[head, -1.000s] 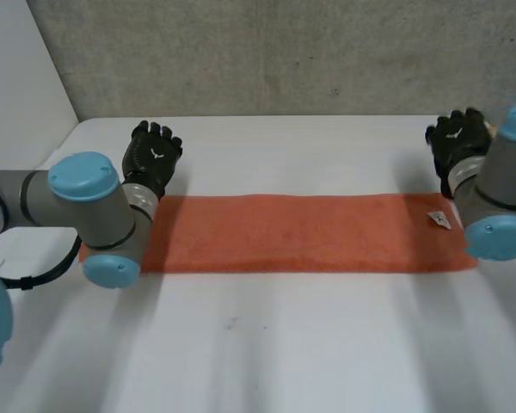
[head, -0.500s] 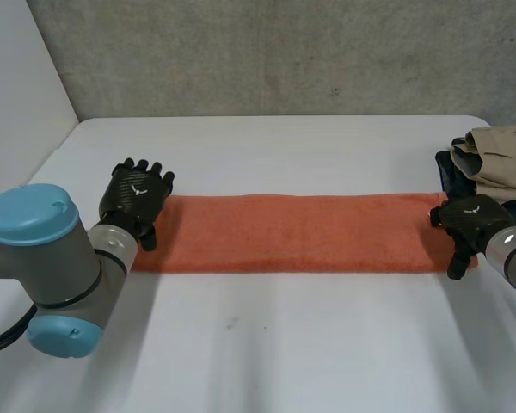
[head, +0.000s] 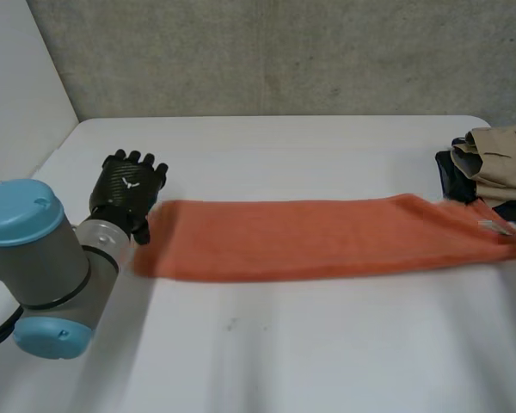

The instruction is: Fold the laundry.

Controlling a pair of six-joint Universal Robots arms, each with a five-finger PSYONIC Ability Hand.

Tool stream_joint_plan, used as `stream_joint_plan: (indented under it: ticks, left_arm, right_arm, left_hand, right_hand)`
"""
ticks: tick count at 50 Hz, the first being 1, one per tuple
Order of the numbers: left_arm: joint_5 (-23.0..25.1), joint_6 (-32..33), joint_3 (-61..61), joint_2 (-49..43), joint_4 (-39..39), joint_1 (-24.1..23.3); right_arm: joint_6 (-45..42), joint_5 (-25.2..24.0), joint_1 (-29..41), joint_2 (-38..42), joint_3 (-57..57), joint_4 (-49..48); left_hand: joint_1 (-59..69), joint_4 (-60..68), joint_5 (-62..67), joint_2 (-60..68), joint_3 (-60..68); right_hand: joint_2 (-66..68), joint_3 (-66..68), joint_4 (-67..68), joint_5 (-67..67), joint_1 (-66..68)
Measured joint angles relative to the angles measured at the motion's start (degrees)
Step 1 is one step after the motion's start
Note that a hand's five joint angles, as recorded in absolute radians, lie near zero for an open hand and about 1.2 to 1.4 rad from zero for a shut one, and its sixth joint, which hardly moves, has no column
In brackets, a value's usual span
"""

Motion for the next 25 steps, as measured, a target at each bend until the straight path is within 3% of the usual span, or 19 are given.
stream_joint_plan:
  ticks: [6, 12, 20, 25]
  left_arm:
    - [0.02, -0.01, -1.83, 2.91, -0.05, 0.21]
    - [0.02, -0.06, -2.60, 4.94, -0.17, 0.96]
    - [-0.05, -0.29, -2.62, 6.86, -0.26, 3.59]
    - [-0.07, -0.73, -2.86, 7.97, -0.37, 5.18]
  right_arm:
    - [-8.99, 2.43, -4.14, -3.62, 0.46, 0.42]
    - [-7.22, 3.17, 2.01, -7.69, -1.21, -0.44]
    - [1.49, 1.28, 22.37, -8.64, -6.74, -3.73]
    - [2.87, -2.14, 38.09, -3.39, -11.87, -9.43]
  left_hand:
    - [0.00, 0.00, 0.01, 0.00, 0.00]
    - [0.00, 0.00, 0.01, 0.00, 0.00]
    - [0.00, 0.00, 0.01, 0.00, 0.00]
    - [0.00, 0.00, 0.01, 0.00, 0.00]
  right_hand:
    - [0.00, 0.05, 0.02, 0.59, 0.49]
    - [0.03, 0.05, 0.19, 1.00, 0.51]
    - [0.04, 0.05, 0.22, 1.01, 0.50]
    - [0.04, 0.06, 0.23, 1.01, 0.51]
